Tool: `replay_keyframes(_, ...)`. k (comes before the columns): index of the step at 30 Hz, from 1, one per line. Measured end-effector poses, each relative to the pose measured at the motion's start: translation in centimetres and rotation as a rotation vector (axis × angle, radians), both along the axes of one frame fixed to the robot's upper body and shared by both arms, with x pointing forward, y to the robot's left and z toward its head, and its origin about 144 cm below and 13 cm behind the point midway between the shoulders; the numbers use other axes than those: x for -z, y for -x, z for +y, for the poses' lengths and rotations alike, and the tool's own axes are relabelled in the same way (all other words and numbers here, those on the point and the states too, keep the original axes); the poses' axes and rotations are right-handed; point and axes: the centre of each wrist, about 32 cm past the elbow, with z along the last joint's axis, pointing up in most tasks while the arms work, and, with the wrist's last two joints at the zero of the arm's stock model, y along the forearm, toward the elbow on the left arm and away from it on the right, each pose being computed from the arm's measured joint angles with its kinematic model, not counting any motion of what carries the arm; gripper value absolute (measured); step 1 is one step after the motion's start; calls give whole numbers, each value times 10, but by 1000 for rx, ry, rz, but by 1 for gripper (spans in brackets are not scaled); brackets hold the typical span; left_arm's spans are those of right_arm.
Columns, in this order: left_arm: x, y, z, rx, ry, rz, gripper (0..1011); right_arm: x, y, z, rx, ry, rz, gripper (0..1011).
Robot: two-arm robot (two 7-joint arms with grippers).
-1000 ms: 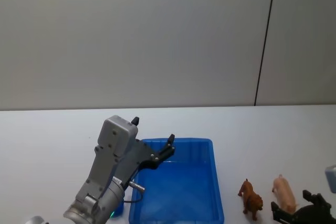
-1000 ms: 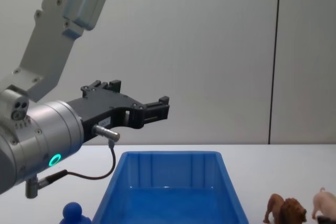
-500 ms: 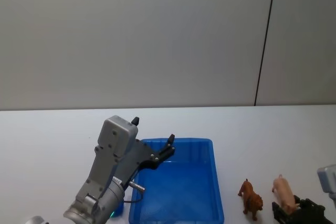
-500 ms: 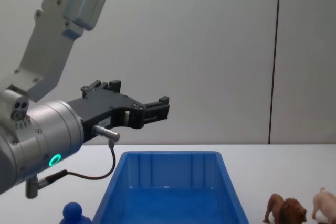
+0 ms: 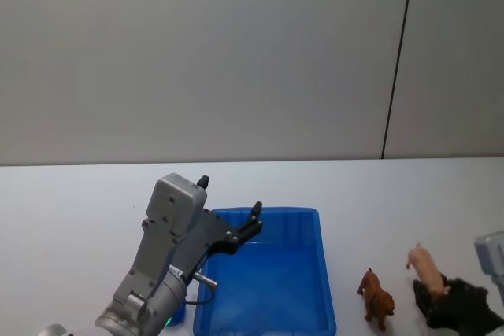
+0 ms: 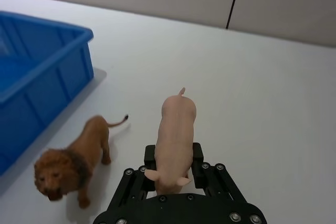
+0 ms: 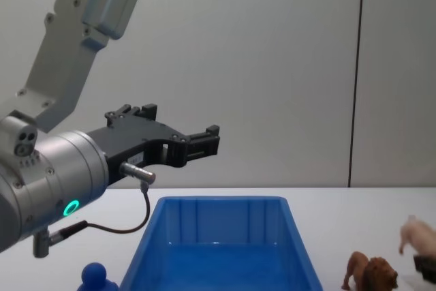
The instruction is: Pick up the two dolls from the table and place them into the box.
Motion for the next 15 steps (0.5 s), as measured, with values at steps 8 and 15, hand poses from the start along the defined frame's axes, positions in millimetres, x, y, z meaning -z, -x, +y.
replay_keyframes(8,0,0,0,0,0,0,1001,-27,-12,9,-53,16,-104,367)
replay_keyframes(15,0,0,0,0,0,0,1001,-52,-26,20,-128,15,-165,367)
